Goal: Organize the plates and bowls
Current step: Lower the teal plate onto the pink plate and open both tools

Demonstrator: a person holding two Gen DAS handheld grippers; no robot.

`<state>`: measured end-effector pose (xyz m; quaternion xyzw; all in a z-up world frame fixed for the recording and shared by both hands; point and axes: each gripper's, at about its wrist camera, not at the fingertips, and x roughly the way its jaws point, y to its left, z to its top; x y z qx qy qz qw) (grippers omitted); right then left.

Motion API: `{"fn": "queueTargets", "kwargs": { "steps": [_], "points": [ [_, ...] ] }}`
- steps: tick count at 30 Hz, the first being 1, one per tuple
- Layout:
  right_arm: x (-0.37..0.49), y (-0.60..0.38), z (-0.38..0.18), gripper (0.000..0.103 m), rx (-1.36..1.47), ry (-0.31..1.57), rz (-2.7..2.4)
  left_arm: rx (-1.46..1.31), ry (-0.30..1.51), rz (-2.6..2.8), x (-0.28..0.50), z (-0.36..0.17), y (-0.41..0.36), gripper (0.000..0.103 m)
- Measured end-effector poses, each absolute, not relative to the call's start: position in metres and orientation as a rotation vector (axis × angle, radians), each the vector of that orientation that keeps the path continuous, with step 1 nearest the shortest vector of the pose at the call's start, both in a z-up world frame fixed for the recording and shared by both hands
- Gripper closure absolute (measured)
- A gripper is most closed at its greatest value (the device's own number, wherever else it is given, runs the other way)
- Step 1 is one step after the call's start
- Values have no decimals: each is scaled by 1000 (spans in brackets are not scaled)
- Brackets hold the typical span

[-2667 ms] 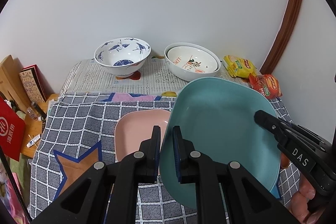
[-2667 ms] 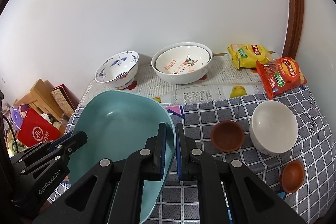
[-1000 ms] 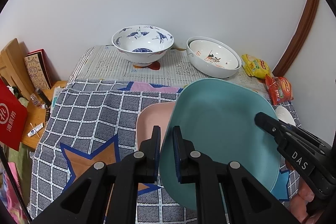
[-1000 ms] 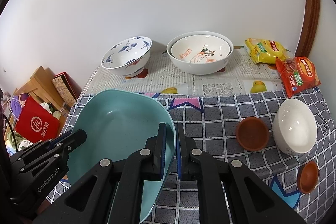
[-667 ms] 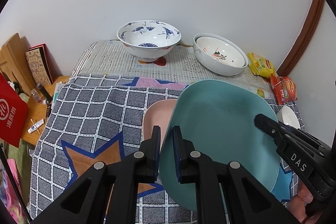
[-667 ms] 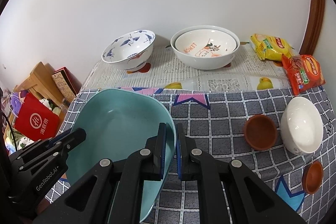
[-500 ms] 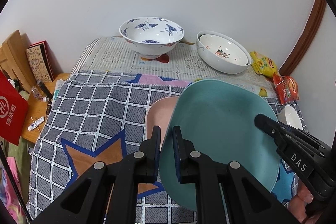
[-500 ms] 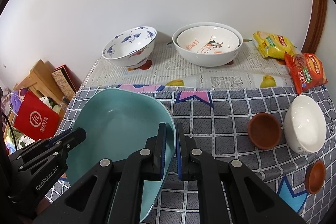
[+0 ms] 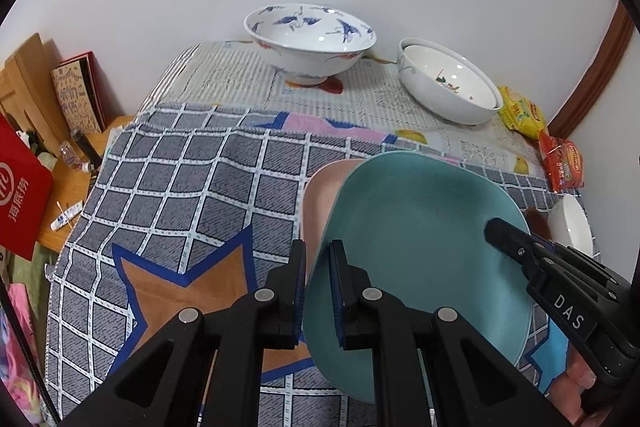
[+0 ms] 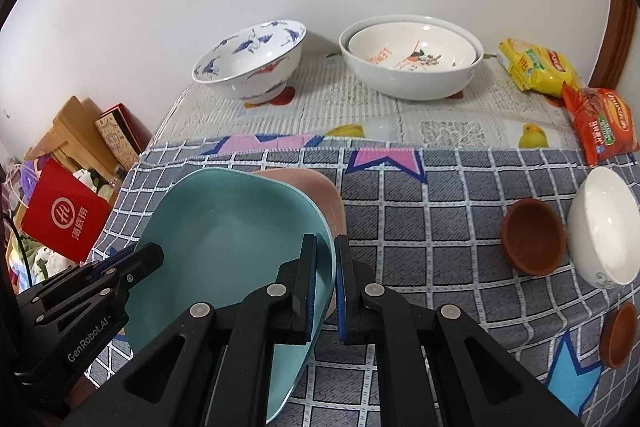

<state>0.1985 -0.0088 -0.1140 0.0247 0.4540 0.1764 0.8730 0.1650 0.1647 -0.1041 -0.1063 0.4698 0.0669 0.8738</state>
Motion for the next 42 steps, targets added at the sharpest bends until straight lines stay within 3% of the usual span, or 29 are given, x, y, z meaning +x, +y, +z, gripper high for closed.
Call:
{"fn": "queueTargets", "kwargs": {
  "steps": [17, 42],
  "points": [
    [217, 4, -150, 94, 27, 1033, 382, -229, 1046, 159, 177, -132, 174, 91],
    [257, 17, -152, 91, -16, 1022, 424, -291, 1040, 165, 205, -137, 180, 91]
  ]
}}
